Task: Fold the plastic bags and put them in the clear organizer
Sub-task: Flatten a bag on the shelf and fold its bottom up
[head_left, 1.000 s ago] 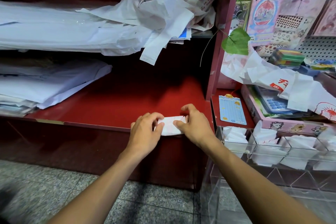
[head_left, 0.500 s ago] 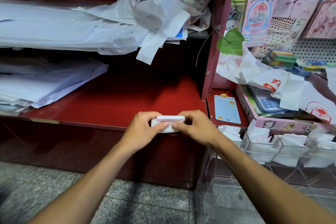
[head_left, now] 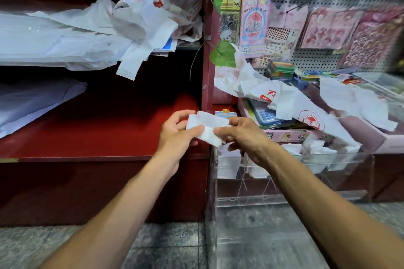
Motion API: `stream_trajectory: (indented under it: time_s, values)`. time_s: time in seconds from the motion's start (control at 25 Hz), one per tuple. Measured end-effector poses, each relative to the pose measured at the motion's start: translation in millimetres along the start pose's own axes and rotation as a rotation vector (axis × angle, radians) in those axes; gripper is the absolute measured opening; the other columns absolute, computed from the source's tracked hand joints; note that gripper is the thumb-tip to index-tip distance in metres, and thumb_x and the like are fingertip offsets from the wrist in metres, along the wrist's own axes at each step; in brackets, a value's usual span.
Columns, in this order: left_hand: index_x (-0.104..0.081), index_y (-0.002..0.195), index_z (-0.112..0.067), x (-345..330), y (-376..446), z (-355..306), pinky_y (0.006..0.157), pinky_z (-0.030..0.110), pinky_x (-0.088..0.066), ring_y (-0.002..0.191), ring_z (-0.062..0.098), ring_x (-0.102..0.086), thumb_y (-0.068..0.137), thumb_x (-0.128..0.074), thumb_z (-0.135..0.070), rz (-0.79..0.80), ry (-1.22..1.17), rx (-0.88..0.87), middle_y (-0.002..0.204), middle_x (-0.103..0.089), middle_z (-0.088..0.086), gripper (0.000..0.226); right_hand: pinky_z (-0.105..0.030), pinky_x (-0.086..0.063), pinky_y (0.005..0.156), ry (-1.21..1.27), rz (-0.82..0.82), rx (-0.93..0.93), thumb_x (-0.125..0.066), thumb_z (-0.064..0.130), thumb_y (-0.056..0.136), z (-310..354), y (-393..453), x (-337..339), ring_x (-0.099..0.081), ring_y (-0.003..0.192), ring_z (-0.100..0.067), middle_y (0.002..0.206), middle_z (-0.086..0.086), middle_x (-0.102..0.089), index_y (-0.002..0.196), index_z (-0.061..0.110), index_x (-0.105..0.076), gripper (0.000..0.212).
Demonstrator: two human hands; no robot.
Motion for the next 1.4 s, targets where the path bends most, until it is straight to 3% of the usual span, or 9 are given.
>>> stream_trajectory:
  time_s: [0.16,0.32,0.48,0.64,0.76,0.84,1.04,1.24,1.4]
  values:
    - [-0.063,0.105,-0.016,-63.5,-14.6,-12.4,0.056,0.018,-0.051,0.059,0.005,-0.063,0.078,-0.069,0.009,0.126,0.122,-0.097,0.078,-0.073,-0.001,0.037,-0.018,-0.044,0.057,-0.526,-0.024,0.111,-0.080,0.013,0.072,3.6,-25.5,44.2,-0.057,0.061,-0.003,0.079,0.000,-0.071,0.088,0.014,-0.073,0.017]
    - [-0.063,0.103,-0.020,-136.0,-34.0,-21.1,0.063,0.023,-0.052,0.072,0.010,-0.068,0.078,-0.071,0.006,0.272,0.287,-0.263,0.082,-0.074,-0.008,0.037,-0.023,-0.050,0.068,-0.538,-0.067,0.303,-0.073,0.009,0.076,16.5,-52.5,82.9,-0.064,0.076,-0.005,0.090,0.005,-0.071,0.102,0.020,-0.070,0.029]
    - [-0.057,0.108,-0.027,-185.7,-48.5,-19.3,0.063,0.012,-0.047,0.071,-0.003,-0.063,0.081,-0.074,0.000,0.309,0.277,-0.321,0.085,-0.071,-0.009,0.041,-0.030,-0.050,0.077,-0.747,-0.141,0.349,-0.074,0.015,0.077,13.9,-67.9,131.2,-0.063,0.087,-0.010,0.098,0.005,-0.070,0.105,0.022,-0.068,0.029]
    - [-0.055,0.119,-0.027,-224.2,-57.2,-3.1,0.077,0.012,-0.047,0.088,0.001,-0.060,0.081,-0.071,-0.006,0.273,0.414,-0.385,0.099,-0.064,-0.011,0.047,-0.033,-0.054,0.068,-0.682,-0.293,0.240,-0.065,0.002,0.080,-7.1,-76.3,210.9,-0.058,0.067,-0.008,0.078,0.004,-0.065,0.092,0.015,-0.070,0.019]
    - [-0.060,0.118,-0.023,-265.9,-66.6,15.8,0.095,0.031,-0.048,0.107,0.014,-0.057,0.087,-0.065,-0.009,0.412,0.643,-0.493,0.111,-0.065,-0.004,0.035,-0.018,-0.043,0.058,-0.530,-0.640,0.114,-0.057,-0.001,0.084,-36.3,-96.8,295.4,-0.057,0.068,-0.013,0.079,0.002,-0.064,0.093,0.012,-0.069,0.020]
    - [-0.059,0.125,-0.019,-304.5,-74.7,26.2,0.098,0.038,-0.046,0.113,0.020,-0.052,0.090,-0.059,-0.009,0.544,0.837,-0.595,0.117,-0.064,0.003,0.037,-0.025,-0.038,0.060,-0.432,-0.832,0.054,-0.056,0.000,0.084,-57.9,-113.0,336.4,-0.058,0.079,-0.019,0.084,-0.002,-0.064,0.094,0.016,-0.069,0.022]
    - [-0.044,0.142,-0.021,-387.9,-75.4,38.1,0.095,0.038,-0.042,0.121,0.029,-0.046,0.085,-0.061,-0.012,0.789,1.073,-0.704,0.125,-0.057,0.012,0.060,-0.028,-0.041,0.066,-0.254,-0.902,0.061,-0.058,0.006,0.084,-91.8,-111.6,364.9,-0.060,0.081,-0.022,0.082,-0.006,-0.068,0.084,0.018,-0.070,0.017]
    - [-0.038,0.146,-0.025,-417.3,-53.2,62.5,0.096,0.038,-0.042,0.121,0.032,-0.046,0.083,-0.068,-0.022,0.852,1.117,-0.574,0.126,-0.053,0.015,0.070,-0.034,-0.044,0.067,-0.358,-0.896,0.064,-0.059,0.013,0.082,-96.8,-106.5,372.2,-0.061,0.080,-0.024,0.080,-0.007,-0.068,0.082,0.015,-0.071,0.012]
    - [-0.036,0.144,-0.022,-412.3,-32.8,77.8,0.102,0.037,-0.046,0.124,0.026,-0.053,0.080,-0.071,-0.020,0.813,0.824,-0.327,0.135,-0.055,0.011,0.073,-0.036,-0.041,0.064,-0.543,-0.831,0.044,-0.060,0.009,0.079,-88.5,-98.2,363.7,-0.057,0.077,-0.030,0.074,-0.010,-0.065,0.081,0.010,-0.069,0.009]
Point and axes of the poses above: each hand's wrist, its own y-axis towards the middle knuckle, its own x-axis out of the back of the hand, z = x × y, the point moved 9 cm from there along y, towards the middle knuckle
